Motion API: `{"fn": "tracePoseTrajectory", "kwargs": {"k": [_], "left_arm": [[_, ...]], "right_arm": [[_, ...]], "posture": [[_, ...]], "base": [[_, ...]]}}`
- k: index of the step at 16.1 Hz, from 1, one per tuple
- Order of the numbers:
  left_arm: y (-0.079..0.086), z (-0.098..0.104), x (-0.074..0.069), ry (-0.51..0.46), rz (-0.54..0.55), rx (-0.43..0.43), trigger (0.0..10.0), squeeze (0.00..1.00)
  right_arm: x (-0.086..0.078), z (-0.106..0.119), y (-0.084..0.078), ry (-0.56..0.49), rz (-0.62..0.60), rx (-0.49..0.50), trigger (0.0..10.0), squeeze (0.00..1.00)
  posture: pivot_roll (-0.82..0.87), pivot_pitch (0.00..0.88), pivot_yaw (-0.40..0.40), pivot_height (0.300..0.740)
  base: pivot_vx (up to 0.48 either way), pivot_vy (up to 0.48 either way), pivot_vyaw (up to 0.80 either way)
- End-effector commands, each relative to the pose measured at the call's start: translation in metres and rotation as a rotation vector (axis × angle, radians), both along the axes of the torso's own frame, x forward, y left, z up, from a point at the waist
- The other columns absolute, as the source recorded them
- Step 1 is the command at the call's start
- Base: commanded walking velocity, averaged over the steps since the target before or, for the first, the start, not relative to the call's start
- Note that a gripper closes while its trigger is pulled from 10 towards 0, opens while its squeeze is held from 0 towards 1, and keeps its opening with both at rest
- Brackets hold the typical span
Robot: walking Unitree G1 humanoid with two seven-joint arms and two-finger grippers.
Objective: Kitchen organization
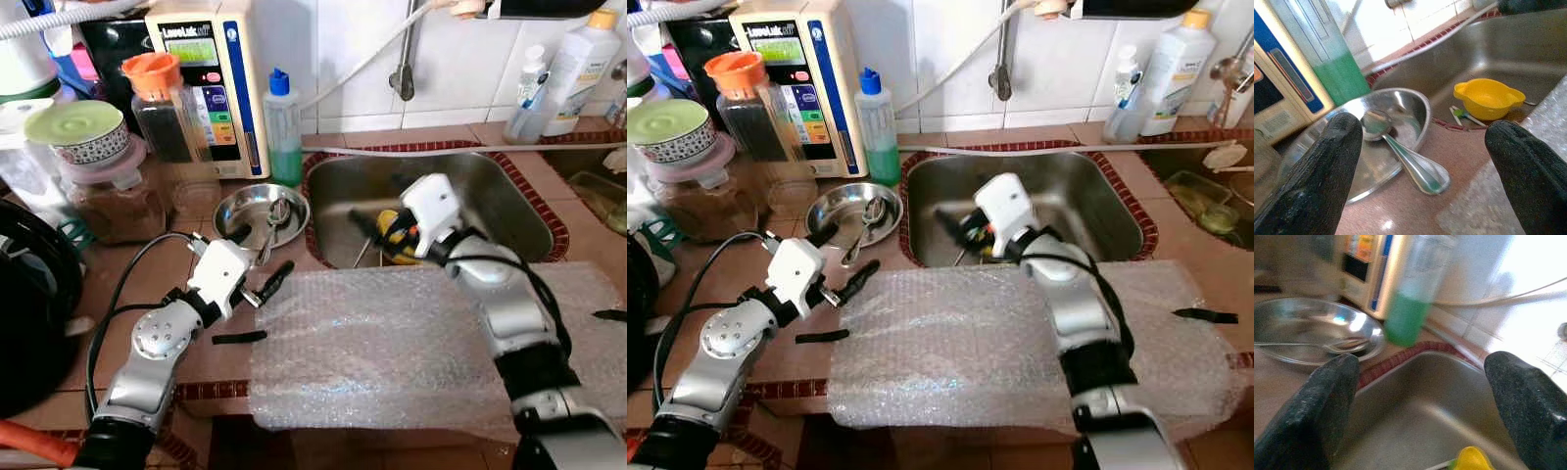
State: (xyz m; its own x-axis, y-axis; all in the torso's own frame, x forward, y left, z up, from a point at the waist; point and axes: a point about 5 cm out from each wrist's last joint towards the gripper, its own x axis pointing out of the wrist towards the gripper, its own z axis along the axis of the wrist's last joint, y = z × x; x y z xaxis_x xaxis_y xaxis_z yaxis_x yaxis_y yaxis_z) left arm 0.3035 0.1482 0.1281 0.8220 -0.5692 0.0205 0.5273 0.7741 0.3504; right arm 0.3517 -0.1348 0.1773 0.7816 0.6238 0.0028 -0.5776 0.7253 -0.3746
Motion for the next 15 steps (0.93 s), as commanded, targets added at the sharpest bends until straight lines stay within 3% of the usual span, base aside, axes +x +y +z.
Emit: {"fn": "tracePoseTrajectory", "kwargs": {"k": [1,4,5,15], "left_arm": [[0.003,0.002,0.003,-0.022,0.014,0.024,10.0,0.00],[0.003,0.002,0.003,-0.042,0.015,0.042,10.0,0.00],[0.003,0.001,0.003,-0.048,0.016,0.042,10.0,0.00],[0.001,0.003,-0.003,-0.100,-0.074,0.140,10.0,0.00]], "right_arm": [[-0.003,-0.002,0.005,0.031,0.028,0.011,10.0,0.00],[-0.014,-0.013,0.011,0.158,0.107,0.038,10.0,0.00],[-0.021,-0.015,0.013,0.250,0.139,0.086,10.0,0.00],[-0.029,-0.015,0.011,0.300,0.128,0.047,10.0,0.00]], "posture": [[-0.23,0.040,0.064,0.740],[-0.24,0.040,0.064,0.740],[-0.24,0.040,0.065,0.740],[-0.24,0.042,0.065,0.740]], "base": [[0.000,0.000,0.00],[0.000,0.000,0.00],[0.000,0.000,0.00],[0.000,0.000,0.00]]}}
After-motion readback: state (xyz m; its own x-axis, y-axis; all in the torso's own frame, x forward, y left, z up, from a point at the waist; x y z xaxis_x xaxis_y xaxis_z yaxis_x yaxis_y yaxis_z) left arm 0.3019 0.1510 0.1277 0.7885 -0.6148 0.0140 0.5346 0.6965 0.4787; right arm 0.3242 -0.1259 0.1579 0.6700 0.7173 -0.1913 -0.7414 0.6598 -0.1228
